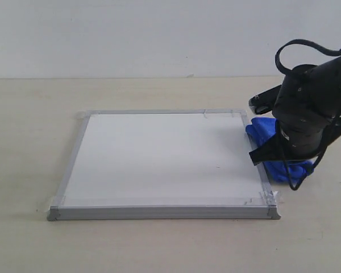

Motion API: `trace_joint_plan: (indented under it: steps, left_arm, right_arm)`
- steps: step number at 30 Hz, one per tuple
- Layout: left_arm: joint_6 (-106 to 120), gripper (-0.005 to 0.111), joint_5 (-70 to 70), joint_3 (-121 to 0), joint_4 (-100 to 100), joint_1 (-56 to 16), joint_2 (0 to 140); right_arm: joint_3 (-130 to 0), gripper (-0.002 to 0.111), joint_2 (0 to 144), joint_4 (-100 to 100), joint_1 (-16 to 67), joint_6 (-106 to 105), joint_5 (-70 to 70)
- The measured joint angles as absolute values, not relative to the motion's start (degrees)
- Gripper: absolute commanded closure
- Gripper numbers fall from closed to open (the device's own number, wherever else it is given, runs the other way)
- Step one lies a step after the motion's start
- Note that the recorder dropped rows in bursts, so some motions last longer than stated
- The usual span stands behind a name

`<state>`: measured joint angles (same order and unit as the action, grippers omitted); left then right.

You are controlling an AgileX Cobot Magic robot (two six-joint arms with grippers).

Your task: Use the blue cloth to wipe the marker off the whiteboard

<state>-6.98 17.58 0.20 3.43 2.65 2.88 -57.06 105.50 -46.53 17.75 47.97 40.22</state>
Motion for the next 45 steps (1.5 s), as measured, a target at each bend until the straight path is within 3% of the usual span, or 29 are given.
trace_joint_plan:
  steps: [10,19,29,37,45]
  left_arm:
    - [-7.0,0.102,17.6,0.2,3.4,2.6,2.9]
    - [-7.0,0.102,17.6,0.2,3.4,2.6,2.9]
    - [-7.0,0.102,17.6,0.2,3.4,2.6,2.9]
    - [-7.0,0.102,17.6,0.2,3.4,2.6,2.9]
    - [-7.0,0.102,17.6,0.2,3.4,2.6,2.9]
  right_arm:
    - [-54.2,0.107,105.2,-37.8,17.8,40.3,38.8]
    - [-53.5,0.107,81.6,-25.7,18.0,31.6,41.3]
    - [-40.4,0.107,49.2,-14.6,38.2,28.9,37.1]
    - [-35.5,0.107,36.8,-12.8,40.5,32.8,39.6]
    - [-35.3,0.107,33.7,-14.0,40.5,33.0,40.1]
